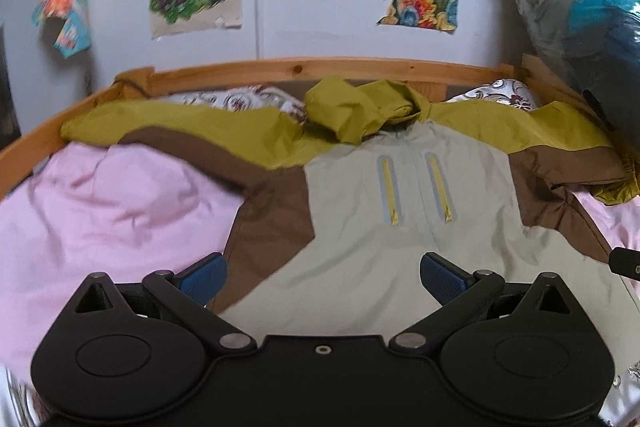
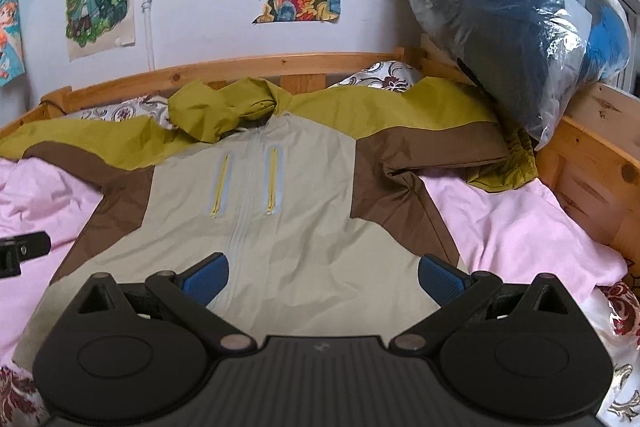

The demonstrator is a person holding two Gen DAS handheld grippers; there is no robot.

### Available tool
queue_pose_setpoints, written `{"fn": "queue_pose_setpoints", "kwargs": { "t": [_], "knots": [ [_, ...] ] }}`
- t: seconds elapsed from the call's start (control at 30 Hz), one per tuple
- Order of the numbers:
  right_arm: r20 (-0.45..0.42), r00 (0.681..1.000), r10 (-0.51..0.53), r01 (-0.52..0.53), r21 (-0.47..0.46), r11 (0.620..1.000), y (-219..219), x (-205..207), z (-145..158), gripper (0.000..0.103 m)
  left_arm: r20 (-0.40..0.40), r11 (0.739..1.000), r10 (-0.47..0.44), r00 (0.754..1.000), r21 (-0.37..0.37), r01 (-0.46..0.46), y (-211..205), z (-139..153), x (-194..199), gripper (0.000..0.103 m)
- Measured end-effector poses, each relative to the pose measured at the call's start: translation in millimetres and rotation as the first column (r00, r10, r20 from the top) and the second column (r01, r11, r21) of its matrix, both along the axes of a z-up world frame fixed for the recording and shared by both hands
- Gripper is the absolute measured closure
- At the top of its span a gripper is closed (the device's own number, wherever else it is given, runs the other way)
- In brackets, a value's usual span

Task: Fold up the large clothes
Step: 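Reach the right tool to the olive sleeve cuff and close on it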

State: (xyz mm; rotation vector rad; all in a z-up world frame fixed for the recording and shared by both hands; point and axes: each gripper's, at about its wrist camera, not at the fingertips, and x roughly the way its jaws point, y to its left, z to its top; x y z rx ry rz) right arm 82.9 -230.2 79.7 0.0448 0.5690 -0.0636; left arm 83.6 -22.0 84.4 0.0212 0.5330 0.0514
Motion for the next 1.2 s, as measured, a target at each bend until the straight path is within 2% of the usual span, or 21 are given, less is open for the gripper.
{"fn": "queue_pose_setpoints", "kwargs": {
  "t": [0.27, 0.4, 0.57, 0.77, 0.83, 0.93, 1.0, 1.07, 1.2],
  "knots": [
    [0.048, 0.999, -0.016, 0.014, 0.033, 0.999, -23.4, 26.1, 12.4, 0.000, -0.027, 0.999, -0.032, 0.999, 0.017, 0.032, -27.2, 19.3, 48.4, 0.001],
    [0.075, 0.997, -0.022, 0.018, 0.045, 0.999, -38.4, 47.4, 14.4, 0.000, -0.022, 0.993, -0.063, 0.998, 0.101, 0.065, -53.1, 19.0, 75.0, 0.001],
    [0.060, 0.997, -0.054, 0.053, 0.026, 0.998, -56.1, 81.8, 5.6, 0.000, -0.047, 0.978, -0.146, 0.988, 0.146, 0.151, -85.5, 3.9, 111.4, 0.001],
    [0.021, 0.994, -0.104, 0.104, 0.019, 0.994, -83.1, 127.1, -19.8, 0.000, -0.127, 0.946, -0.250, 0.960, 0.178, 0.270, -106.9, -32.0, 154.7, 0.001],
    [0.044, 0.990, -0.136, 0.136, 0.004, 0.991, -93.7, 140.3, -30.4, 0.000, -0.148, 0.941, -0.262, 0.954, 0.182, 0.287, -108.7, -44.2, 171.8, 0.001],
    [0.182, 0.967, -0.178, 0.184, -0.021, 0.983, -116.4, 143.2, -48.3, 0.000, -0.166, 0.936, -0.284, 0.944, 0.168, 0.311, -104.6, -56.4, 194.1, 0.001],
    [0.241, 0.944, -0.224, 0.243, -0.049, 0.969, -134.4, 145.5, -61.6, 0.000, -0.150, 0.930, -0.303, 0.941, 0.168, 0.327, -98.4, -63.1, 205.5, 0.001],
    [0.224, 0.927, -0.301, 0.312, -0.012, 0.950, -155.2, 153.4, -70.6, 0.000, -0.134, 0.925, -0.310, 0.941, 0.185, 0.332, -94.5, -70.0, 216.6, 0.001],
    [0.159, 0.886, -0.436, 0.413, 0.159, 0.897, -201.3, 170.2, -82.7, 0.000, -0.135, 0.934, -0.300, 0.944, 0.157, 0.320, -86.5, -84.1, 243.2, 0.001]
  ]
}}
